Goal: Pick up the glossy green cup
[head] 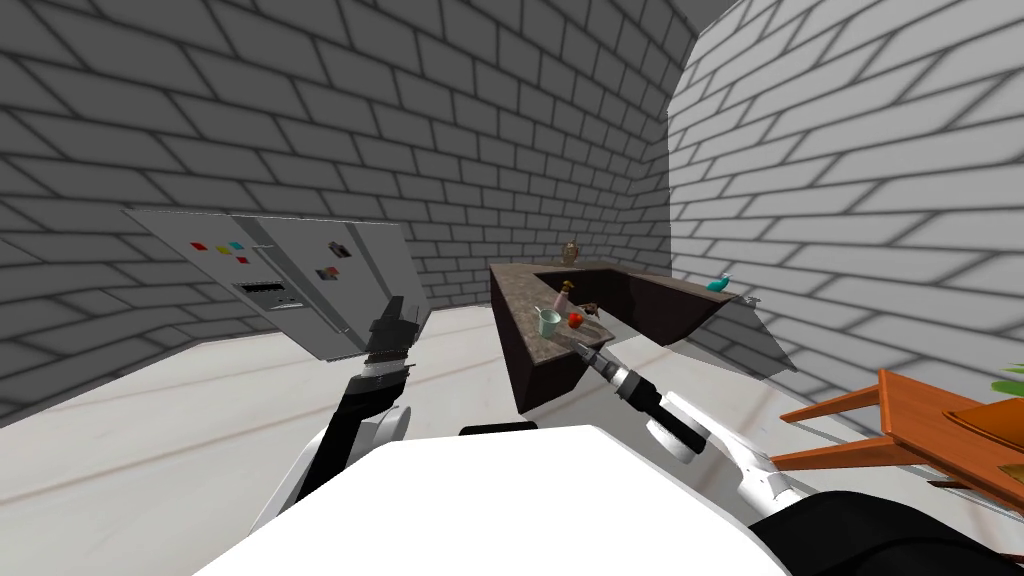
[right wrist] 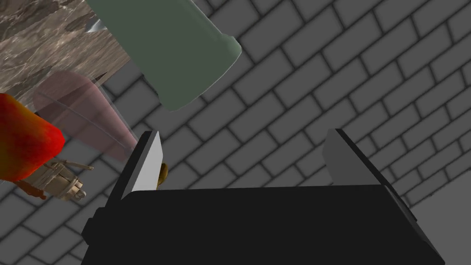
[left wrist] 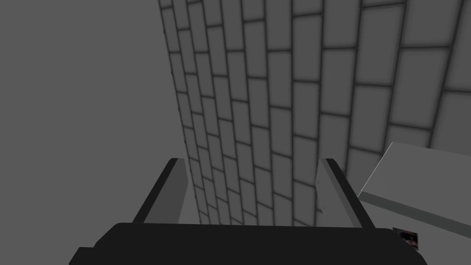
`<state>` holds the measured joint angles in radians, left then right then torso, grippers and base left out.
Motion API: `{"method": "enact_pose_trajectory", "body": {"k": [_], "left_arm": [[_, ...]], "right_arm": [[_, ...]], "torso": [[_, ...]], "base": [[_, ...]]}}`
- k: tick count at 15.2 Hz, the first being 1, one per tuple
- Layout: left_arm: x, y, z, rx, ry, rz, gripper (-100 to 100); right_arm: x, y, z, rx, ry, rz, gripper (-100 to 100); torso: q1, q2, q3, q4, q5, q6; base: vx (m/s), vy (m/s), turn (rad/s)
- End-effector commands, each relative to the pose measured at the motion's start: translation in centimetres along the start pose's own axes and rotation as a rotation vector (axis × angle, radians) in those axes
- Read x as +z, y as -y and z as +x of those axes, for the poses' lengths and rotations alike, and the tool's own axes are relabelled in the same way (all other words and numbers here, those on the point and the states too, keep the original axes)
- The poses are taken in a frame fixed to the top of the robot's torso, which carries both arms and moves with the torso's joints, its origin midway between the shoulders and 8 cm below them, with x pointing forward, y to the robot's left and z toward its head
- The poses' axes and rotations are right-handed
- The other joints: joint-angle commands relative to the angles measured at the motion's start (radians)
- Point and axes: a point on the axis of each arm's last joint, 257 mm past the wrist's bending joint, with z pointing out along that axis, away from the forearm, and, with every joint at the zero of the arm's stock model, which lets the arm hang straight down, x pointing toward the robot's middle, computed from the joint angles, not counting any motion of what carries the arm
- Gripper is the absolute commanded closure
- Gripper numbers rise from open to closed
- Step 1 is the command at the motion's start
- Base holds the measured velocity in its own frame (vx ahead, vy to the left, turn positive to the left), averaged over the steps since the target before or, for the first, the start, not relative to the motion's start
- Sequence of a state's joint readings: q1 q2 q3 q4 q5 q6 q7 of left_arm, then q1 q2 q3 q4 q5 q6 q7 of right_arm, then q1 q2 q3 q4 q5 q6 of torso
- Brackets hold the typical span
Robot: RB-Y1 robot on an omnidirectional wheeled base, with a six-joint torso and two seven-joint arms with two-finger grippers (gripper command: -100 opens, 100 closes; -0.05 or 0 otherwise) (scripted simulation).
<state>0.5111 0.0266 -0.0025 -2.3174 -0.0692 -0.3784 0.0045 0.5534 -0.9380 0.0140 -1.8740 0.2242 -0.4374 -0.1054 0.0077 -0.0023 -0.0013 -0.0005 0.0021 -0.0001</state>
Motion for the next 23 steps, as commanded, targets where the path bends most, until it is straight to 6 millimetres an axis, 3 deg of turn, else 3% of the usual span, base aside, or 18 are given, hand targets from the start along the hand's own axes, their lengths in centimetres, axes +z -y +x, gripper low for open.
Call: {"method": "enact_pose_trajectory", "body": {"k": [1,2,5,6,9,10,12,13,16,17,19,20,23], "left_arm": [[0.0,0.0,0.0,0.0,0.0,0.0,0],[0.0,0.0,0.0,0.0,0.0,0.0,0],[0.0,0.0,0.0,0.0,0.0,0.0,0],[0.0,0.0,0.0,0.0,0.0,0.0,0],[0.0,0.0,0.0,0.0,0.0,0.0,0],[0.0,0.0,0.0,0.0,0.0,0.0,0],[0.0,0.0,0.0,0.0,0.0,0.0,0],[0.0,0.0,0.0,0.0,0.0,0.0,0],[0.0,0.0,0.0,0.0,0.0,0.0,0],[0.0,0.0,0.0,0.0,0.0,0.0,0],[0.0,0.0,0.0,0.0,0.0,0.0,0],[0.0,0.0,0.0,0.0,0.0,0.0,0],[0.0,0.0,0.0,0.0,0.0,0.0,0]], "right_arm": [[-0.2,0.4,-0.1,-0.027,-0.024,0.006,-100],[-1.0,2.2,0.1,-0.066,-0.059,0.044,-100],[-1.1,2.3,-0.2,-0.098,-0.087,0.045,-100],[-1.9,4.1,-0.2,-0.138,-0.122,0.082,-100],[-2.0,4.2,-0.6,-0.17,-0.149,0.082,-100],[-2.9,5.9,-0.7,-0.208,-0.184,0.118,-100],[-3.0,5.9,-1.2,-0.242,-0.212,0.118,-100],[-3.9,7.5,-1.3,-0.272,-0.242,0.152,-100],[-4.0,7.6,-2.0,-0.313,-0.275,0.152,-100],[-4.9,9.1,-2.2,-0.349,-0.311,0.184,-100],[-4.9,9.1,-2.8,-0.382,-0.337,0.184,-100],[-6.0,10.5,-3.0,-0.41,-0.368,0.215,-100],[-5.9,10.4,-3.9,-0.452,-0.4,0.214,-100]], "torso": [[0.0,0.0,0.0,0.0,0.0,0.0],[-0.002,0.0,0.0,0.0,-0.001,0.0],[-0.002,0.0,0.0,0.0,-0.001,0.0],[-0.003,0.0,0.0,0.0,-0.001,0.0],[0.0,0.0,0.0,0.0,0.0,0.0],[-0.002,0.0,0.0,0.0,-0.001,0.0],[0.0,-0.001,-0.001,0.0,0.0,0.0],[0.0,-0.001,-0.001,0.0,0.0,0.0],[0.001,-0.001,-0.001,0.0,0.0,0.0],[-0.002,-0.001,0.0,0.0,0.0,0.0],[-0.001,-0.001,-0.001,0.0,0.0,0.0],[-0.001,-0.002,-0.001,0.0,0.0,0.0],[0.0,-0.002,-0.001,-0.001,0.0,0.0]], "base": [[0.014,0.043,-0.004],[0.022,0.076,-0.001],[0.019,0.076,-0.013],[0.027,0.089,-0.004],[0.023,0.091,-0.014],[0.037,0.083,-0.004],[0.041,0.105,-0.012],[0.04,0.121,-0.009],[0.031,0.098,-0.012],[0.033,0.079,0.004],[0.046,0.091,-0.012],[0.062,0.117,0.0],[0.039,0.09,-0.01]]}}
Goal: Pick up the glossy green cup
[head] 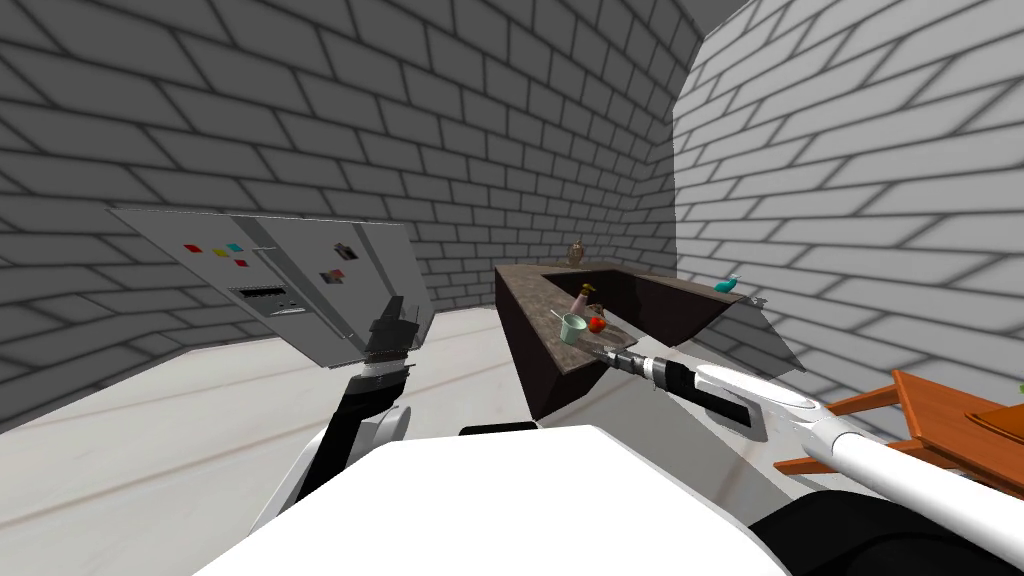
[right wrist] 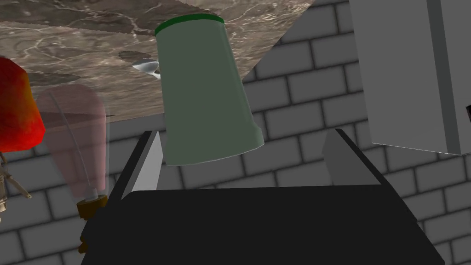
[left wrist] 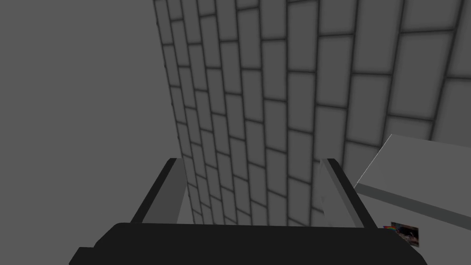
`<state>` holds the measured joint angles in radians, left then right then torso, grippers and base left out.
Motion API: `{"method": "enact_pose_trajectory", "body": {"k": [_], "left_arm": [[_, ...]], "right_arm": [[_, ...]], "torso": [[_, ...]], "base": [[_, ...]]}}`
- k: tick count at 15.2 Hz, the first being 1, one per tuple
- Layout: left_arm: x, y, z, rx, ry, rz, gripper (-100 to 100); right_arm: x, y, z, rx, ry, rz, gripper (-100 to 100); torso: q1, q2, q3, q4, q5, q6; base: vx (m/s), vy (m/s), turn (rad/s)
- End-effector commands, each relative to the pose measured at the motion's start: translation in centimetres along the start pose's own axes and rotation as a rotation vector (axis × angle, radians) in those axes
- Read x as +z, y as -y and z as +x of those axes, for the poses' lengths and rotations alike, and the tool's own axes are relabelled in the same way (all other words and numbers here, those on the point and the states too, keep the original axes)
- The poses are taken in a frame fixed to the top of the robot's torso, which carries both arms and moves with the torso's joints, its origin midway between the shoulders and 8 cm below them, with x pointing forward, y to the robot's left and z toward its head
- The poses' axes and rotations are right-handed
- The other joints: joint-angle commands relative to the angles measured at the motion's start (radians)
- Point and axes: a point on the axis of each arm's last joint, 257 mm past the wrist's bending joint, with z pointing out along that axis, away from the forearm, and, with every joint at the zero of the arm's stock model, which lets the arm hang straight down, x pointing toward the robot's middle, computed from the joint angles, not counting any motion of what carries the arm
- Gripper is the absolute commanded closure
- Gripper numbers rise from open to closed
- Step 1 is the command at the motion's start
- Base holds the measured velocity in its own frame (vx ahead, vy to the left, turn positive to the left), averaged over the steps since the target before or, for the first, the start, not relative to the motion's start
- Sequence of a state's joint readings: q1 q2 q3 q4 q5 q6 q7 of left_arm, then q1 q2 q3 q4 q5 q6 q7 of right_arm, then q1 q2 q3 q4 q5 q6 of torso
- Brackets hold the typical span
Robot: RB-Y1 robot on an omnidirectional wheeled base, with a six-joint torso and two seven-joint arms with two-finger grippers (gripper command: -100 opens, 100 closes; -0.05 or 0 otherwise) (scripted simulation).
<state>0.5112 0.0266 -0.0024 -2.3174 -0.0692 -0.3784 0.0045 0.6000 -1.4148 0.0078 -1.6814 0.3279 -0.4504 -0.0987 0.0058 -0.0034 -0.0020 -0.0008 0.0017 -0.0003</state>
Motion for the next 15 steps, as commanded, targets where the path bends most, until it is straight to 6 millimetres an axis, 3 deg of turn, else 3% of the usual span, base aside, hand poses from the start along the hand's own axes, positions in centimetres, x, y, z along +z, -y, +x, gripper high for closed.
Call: {"method": "enact_pose_trajectory", "body": {"k": [1,4,5,7,8,11,12,14,15], "left_arm": [[0.0,0.0,0.0,0.0,0.0,0.0,0],[0.0,0.0,0.0,0.0,0.0,0.0,0],[0.0,0.0,0.0,0.0,0.0,0.0,0],[0.0,0.0,0.0,0.0,0.0,0.0,0],[0.0,0.0,0.0,0.0,0.0,0.0,0],[0.0,0.0,0.0,0.0,0.0,0.0,0],[0.0,0.0,0.0,0.0,0.0,0.0,0],[0.0,0.0,0.0,0.0,0.0,0.0,0],[0.0,0.0,0.0,0.0,0.0,0.0,0]], "right_arm": [[-0.8,1.6,0.3,-0.044,-0.048,0.029,-100],[-1.0,1.9,-0.4,-0.083,-0.072,0.03,-100],[-1.7,3.2,0.1,-0.116,-0.114,0.055,-100],[-1.8,3.4,-0.5,-0.148,-0.134,0.056,-100],[-2.6,4.7,0.0,-0.172,-0.171,0.078,-100],[-2.7,4.9,-0.8,-0.211,-0.194,0.079,-100],[-3.5,6.1,-0.4,-0.241,-0.237,0.099,-100],[-3.6,6.2,-1.1,-0.271,-0.254,0.099,-100],[-4.3,7.3,-0.6,-0.295,-0.296,0.117,-100]], "torso": [[0.0,0.0,0.0,0.0,0.0,0.0],[0.0,0.0,0.0,0.0,0.0,0.0],[-0.001,0.0,0.0,0.0,0.0,0.0],[0.001,-0.001,-0.001,0.0,0.0,0.0],[0.001,-0.001,-0.001,0.0,0.0,0.0],[0.001,-0.002,-0.001,0.0,0.0,0.0],[0.0,-0.001,0.0,0.0,0.0,0.0],[0.001,-0.002,-0.001,0.0,0.0,0.0],[0.0,-0.002,-0.001,0.0,0.0,0.0]], "base": [[0.033,0.064,0.003],[0.036,0.075,-0.006],[0.045,0.073,0.001],[0.053,0.091,-0.006],[0.067,0.088,-0.004],[0.048,0.082,-0.004],[0.056,0.092,0.007],[0.061,0.084,-0.007],[0.058,0.083,0.004]]}}
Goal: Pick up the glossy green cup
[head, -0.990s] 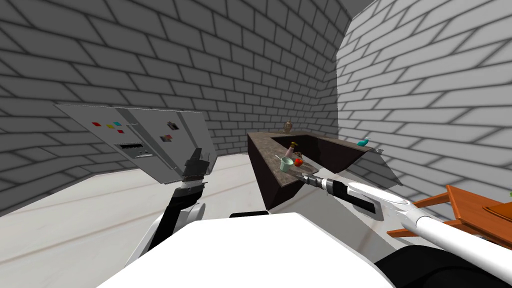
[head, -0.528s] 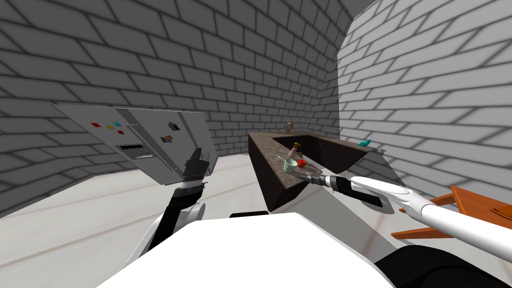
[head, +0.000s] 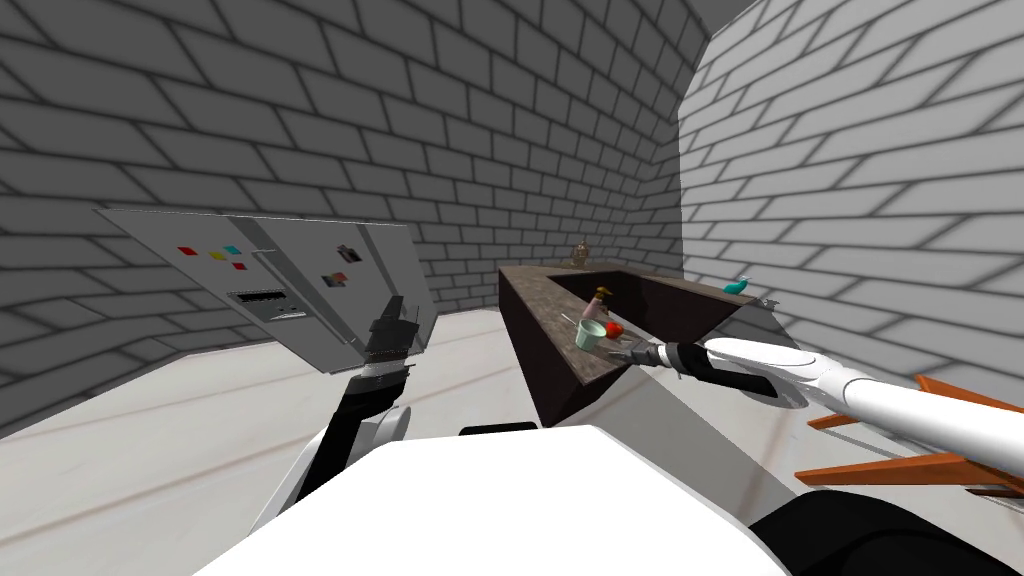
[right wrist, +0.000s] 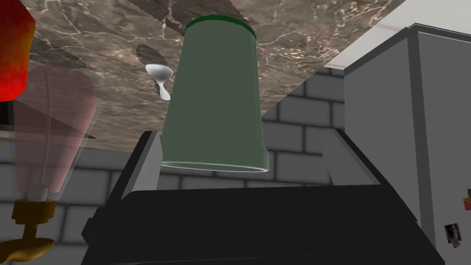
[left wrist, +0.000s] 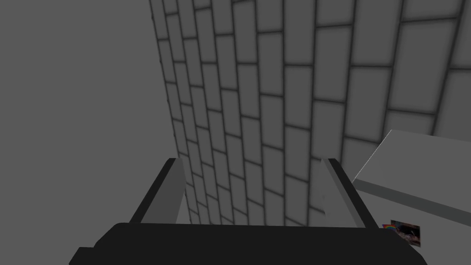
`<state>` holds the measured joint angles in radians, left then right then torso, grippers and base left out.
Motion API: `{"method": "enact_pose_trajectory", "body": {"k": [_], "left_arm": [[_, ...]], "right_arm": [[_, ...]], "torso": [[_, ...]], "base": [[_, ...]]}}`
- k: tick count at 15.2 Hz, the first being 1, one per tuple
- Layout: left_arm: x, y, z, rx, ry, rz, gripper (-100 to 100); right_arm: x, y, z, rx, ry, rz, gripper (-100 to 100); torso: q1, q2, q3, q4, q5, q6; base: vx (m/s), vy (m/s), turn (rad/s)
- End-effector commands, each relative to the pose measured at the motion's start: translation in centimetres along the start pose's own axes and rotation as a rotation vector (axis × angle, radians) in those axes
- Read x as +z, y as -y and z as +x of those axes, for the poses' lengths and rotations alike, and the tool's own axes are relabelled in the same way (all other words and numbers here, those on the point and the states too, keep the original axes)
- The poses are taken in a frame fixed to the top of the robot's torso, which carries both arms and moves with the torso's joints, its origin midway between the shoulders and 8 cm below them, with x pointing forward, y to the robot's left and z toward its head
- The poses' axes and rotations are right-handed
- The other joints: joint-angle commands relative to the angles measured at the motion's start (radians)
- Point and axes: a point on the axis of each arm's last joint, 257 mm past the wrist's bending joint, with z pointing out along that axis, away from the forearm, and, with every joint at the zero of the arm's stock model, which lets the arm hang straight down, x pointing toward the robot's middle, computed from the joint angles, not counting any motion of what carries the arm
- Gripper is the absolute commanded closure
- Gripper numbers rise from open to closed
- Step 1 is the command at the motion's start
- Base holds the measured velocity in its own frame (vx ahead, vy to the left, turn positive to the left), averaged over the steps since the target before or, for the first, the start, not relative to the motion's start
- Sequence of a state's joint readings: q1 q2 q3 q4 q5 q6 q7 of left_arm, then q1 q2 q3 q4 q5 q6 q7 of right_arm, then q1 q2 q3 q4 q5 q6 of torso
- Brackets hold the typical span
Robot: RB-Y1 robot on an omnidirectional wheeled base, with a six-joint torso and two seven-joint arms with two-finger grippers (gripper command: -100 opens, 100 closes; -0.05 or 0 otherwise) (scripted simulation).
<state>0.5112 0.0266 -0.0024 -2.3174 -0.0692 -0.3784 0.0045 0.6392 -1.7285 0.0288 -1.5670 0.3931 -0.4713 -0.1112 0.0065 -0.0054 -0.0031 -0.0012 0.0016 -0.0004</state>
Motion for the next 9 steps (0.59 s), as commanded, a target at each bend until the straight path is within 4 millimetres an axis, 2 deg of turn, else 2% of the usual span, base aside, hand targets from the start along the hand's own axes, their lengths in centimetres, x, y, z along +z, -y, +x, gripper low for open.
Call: {"method": "enact_pose_trajectory", "body": {"k": [1,2,3,5,6,8,9], "left_arm": [[0.0,0.0,0.0,0.0,0.0,0.0,0],[0.0,0.0,0.0,0.0,0.0,0.0,0],[0.0,0.0,0.0,0.0,0.0,0.0,0],[0.0,0.0,0.0,0.0,0.0,0.0,0],[0.0,0.0,0.0,0.0,0.0,0.0,0],[0.0,0.0,0.0,0.0,0.0,0.0,0],[0.0,0.0,0.0,0.0,0.0,0.0,0]], "right_arm": [[-0.5,0.8,0.2,-0.043,-0.044,0.012,-100],[-0.6,0.9,0.0,-0.056,-0.051,0.013,-100],[-1.1,1.8,0.9,-0.079,-0.093,0.025,-100],[-1.3,2.1,0.2,-0.11,-0.109,0.027,-100],[-1.8,2.8,1.1,-0.131,-0.152,0.036,-100],[-1.9,3.0,0.4,-0.159,-0.165,0.038,-100],[-2.4,3.7,1.3,-0.179,-0.21,0.044,-100]], "torso": [[0.0,0.0,0.0,0.0,0.0,0.0],[0.001,-0.001,0.0,0.0,0.0,0.0],[0.0,0.0,0.0,0.0,0.0,0.0],[0.0,0.0,0.0,0.0,0.0,0.0],[-0.001,0.0,0.0,0.0,0.0,0.0],[0.0,-0.001,-0.001,0.0,0.0,0.0],[0.0,0.0,0.0,0.0,0.0,0.0]], "base": [[0.074,0.098,0.0],[0.056,0.066,-0.007],[0.058,0.072,0.002],[0.058,0.073,-0.001],[0.076,0.075,0.004],[0.067,0.082,0.0],[0.056,0.077,0.006]]}}
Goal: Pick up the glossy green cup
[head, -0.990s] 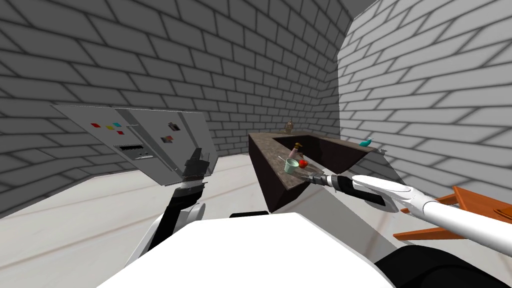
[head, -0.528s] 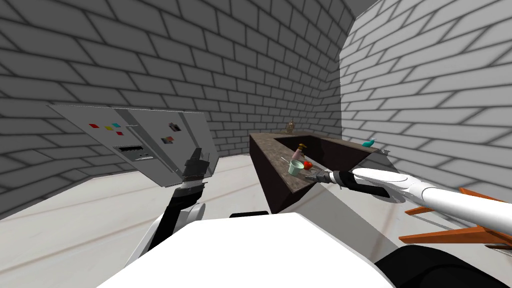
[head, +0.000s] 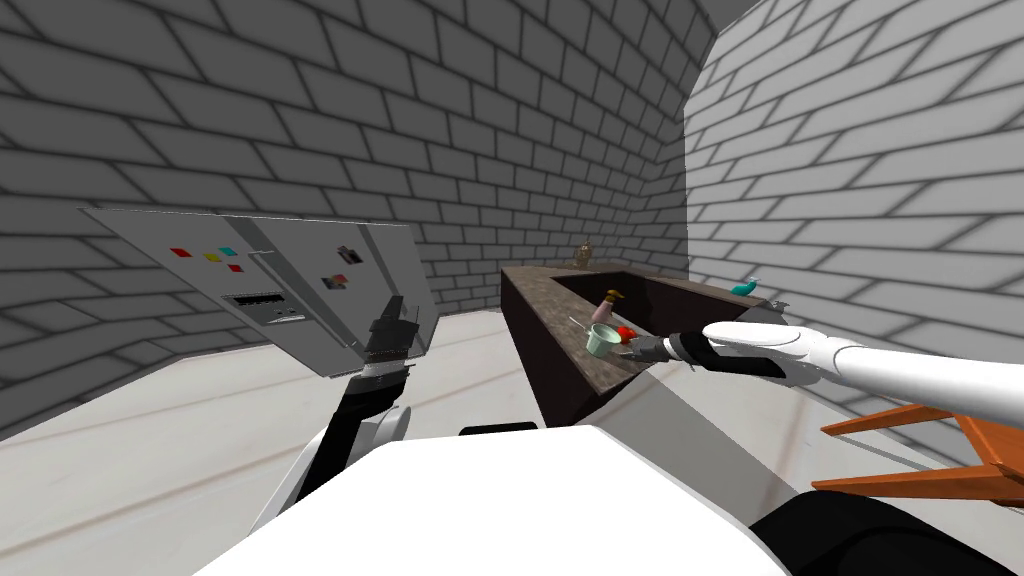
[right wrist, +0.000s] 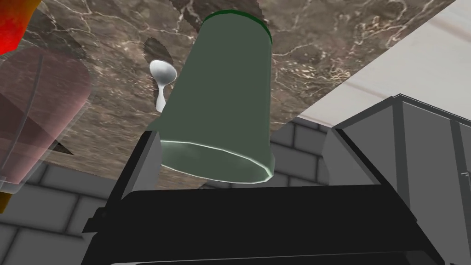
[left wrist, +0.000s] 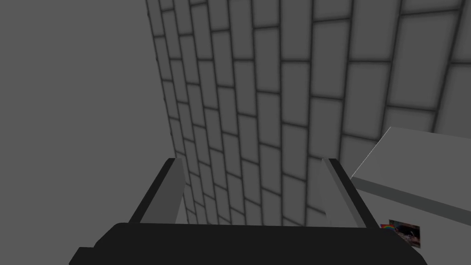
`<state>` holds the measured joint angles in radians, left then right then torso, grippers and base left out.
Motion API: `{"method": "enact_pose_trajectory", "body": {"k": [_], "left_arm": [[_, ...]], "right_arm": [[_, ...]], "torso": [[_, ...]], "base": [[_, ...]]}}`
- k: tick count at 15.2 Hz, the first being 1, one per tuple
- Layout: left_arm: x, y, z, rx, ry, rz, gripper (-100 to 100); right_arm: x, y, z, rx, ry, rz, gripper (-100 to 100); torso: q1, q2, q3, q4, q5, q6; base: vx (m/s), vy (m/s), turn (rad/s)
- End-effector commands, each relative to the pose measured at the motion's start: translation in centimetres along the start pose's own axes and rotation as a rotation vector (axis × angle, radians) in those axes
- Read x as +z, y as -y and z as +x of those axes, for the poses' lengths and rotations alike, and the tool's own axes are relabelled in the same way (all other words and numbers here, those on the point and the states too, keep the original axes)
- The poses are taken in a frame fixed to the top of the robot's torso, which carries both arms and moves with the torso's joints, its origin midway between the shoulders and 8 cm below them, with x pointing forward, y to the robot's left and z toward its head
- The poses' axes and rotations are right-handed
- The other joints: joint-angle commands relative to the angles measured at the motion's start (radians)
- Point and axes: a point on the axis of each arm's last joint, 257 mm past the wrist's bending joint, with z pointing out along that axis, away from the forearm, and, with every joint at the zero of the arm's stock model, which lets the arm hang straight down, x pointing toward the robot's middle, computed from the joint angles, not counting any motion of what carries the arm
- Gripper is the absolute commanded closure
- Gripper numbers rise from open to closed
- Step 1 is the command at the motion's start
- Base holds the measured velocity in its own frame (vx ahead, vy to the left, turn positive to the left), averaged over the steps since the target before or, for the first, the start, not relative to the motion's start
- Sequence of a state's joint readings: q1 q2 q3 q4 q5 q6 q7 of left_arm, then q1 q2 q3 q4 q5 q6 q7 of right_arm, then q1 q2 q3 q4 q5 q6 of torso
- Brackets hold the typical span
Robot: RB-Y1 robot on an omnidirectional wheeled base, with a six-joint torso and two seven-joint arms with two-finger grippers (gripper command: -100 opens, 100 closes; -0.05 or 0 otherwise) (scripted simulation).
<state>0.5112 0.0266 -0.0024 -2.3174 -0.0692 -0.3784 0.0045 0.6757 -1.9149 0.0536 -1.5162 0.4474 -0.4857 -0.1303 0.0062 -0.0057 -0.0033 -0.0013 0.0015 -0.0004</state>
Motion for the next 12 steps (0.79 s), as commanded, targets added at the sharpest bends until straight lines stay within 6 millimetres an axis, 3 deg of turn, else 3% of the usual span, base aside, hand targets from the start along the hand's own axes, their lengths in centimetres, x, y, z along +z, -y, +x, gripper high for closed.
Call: {"method": "enact_pose_trajectory", "body": {"k": [1,2,5,12], "left_arm": [[0.0,0.0,0.0,0.0,0.0,0.0,0],[0.0,0.0,0.0,0.0,0.0,0.0,0],[0.0,0.0,0.0,0.0,0.0,0.0,0],[0.0,0.0,0.0,0.0,0.0,0.0,0]], "right_arm": [[-0.4,0.5,0.4,-0.035,-0.042,0.003,-100],[-0.7,0.9,1.3,-0.058,-0.088,0.004,-100],[-0.8,1.2,0.8,-0.083,-0.099,0.007,-100],[-2.1,1.9,4.0,-0.194,-0.295,-0.02,-100]], "torso": [[0.0,0.0,0.0,0.0,0.0,0.0],[0.0,0.0,0.0,0.0,0.0,0.0],[0.0,-0.001,-0.001,0.0,0.0,0.0],[0.001,-0.003,-0.002,-0.001,0.0,0.0]], "base": [[0.064,0.077,0.0],[0.085,0.09,0.009],[0.068,0.058,0.0],[0.086,0.073,0.011]]}}
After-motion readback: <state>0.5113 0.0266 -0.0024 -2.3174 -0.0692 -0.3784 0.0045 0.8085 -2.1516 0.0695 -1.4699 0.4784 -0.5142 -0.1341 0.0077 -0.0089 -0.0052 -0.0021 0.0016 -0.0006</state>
